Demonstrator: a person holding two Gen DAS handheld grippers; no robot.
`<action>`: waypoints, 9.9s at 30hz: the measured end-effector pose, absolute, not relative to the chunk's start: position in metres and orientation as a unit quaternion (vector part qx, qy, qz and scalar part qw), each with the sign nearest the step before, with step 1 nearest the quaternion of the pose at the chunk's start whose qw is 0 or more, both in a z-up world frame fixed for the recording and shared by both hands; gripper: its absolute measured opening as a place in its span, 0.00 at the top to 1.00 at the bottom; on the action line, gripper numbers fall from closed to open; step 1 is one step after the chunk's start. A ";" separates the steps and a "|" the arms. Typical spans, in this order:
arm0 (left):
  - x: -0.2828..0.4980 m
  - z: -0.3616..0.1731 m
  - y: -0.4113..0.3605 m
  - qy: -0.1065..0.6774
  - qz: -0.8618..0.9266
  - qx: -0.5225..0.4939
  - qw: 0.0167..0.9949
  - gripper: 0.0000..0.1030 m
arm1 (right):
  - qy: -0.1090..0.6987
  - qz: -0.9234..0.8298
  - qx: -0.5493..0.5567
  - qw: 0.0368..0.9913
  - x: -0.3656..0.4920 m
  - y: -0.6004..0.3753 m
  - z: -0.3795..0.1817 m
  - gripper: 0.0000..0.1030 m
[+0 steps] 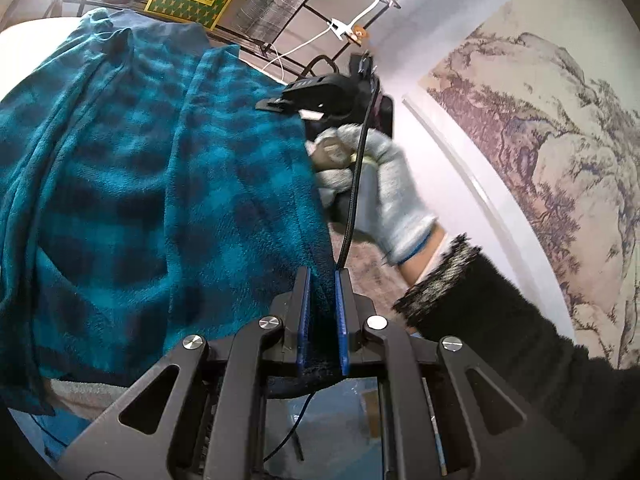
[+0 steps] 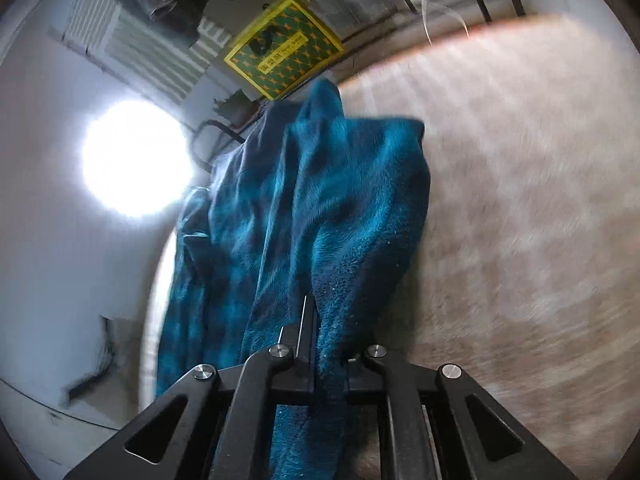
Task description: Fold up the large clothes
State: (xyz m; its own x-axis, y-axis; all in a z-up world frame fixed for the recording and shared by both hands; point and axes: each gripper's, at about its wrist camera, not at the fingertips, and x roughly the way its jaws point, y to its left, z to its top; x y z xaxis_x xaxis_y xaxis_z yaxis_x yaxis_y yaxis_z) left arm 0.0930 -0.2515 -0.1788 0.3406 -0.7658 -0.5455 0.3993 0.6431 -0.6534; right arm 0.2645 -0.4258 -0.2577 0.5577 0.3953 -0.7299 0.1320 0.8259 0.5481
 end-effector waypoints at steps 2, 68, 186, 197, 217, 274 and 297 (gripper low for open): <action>0.095 -0.181 -0.246 0.440 -0.368 -0.220 0.789 0.91 | 0.472 0.069 0.231 0.848 0.268 -0.413 -0.240 0.95; 0.087 -0.218 -0.118 0.469 -0.280 -0.240 0.802 0.99 | 0.536 0.176 0.131 0.815 0.102 -0.317 -0.237 0.60; 0.181 -0.145 -0.062 0.449 -0.289 -0.356 0.767 0.88 | 0.394 0.354 0.362 0.767 0.128 -0.321 -0.191 0.86; 0.271 -0.102 -0.065 0.420 -0.306 -0.369 0.770 0.88 | 0.346 0.330 0.387 0.788 0.199 -0.336 -0.151 0.86; 0.534 -0.162 -0.080 0.443 -0.280 -0.380 0.762 0.88 | 0.371 0.221 0.395 0.811 0.455 -0.362 -0.178 0.87; 0.628 -0.282 -0.082 0.495 -0.220 -0.217 0.812 0.83 | 0.508 0.093 0.166 0.840 0.560 -0.365 -0.266 0.78; 0.566 -0.225 -0.064 0.420 -0.253 -0.137 0.861 0.73 | 0.452 0.049 0.066 0.888 0.511 -0.370 -0.219 0.68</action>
State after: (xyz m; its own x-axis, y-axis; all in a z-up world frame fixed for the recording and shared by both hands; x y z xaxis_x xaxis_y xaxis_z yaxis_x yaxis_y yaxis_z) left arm 0.5664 -0.0638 -0.2251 0.5184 -0.5509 -0.6540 0.3211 0.8342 -0.4482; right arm 0.5106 -0.3703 -0.2189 0.5870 0.1468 -0.7962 -0.0275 0.9865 0.1616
